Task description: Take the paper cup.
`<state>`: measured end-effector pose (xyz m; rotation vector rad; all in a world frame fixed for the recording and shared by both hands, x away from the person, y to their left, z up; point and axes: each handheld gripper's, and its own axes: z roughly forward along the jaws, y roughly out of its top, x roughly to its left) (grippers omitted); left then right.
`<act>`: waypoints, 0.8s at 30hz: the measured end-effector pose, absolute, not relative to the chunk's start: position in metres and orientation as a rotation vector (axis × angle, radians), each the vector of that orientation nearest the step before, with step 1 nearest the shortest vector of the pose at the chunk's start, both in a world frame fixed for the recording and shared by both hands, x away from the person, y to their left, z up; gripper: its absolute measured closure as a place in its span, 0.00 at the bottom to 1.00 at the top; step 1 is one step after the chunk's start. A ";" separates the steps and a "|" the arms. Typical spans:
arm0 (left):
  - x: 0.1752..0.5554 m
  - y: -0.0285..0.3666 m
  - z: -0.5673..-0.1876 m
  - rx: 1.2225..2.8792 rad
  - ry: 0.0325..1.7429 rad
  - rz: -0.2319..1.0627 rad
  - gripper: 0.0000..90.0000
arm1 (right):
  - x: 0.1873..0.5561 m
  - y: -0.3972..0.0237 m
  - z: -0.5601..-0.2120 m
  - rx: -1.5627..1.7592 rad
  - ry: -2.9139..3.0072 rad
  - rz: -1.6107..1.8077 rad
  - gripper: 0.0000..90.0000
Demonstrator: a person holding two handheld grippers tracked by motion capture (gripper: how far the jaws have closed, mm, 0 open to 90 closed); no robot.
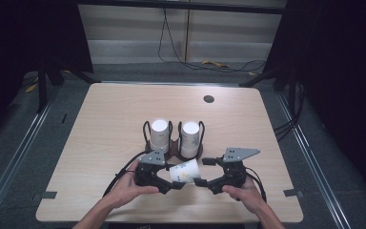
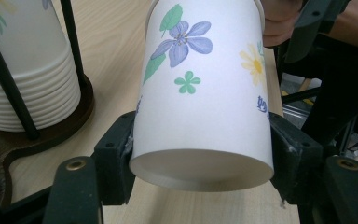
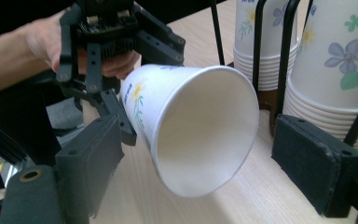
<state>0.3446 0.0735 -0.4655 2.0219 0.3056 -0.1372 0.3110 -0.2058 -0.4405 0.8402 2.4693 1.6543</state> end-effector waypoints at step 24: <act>0.342 0.074 -0.457 1.944 0.302 -0.134 0.38 | 0.316 -0.207 -0.432 0.892 2.353 1.829 0.17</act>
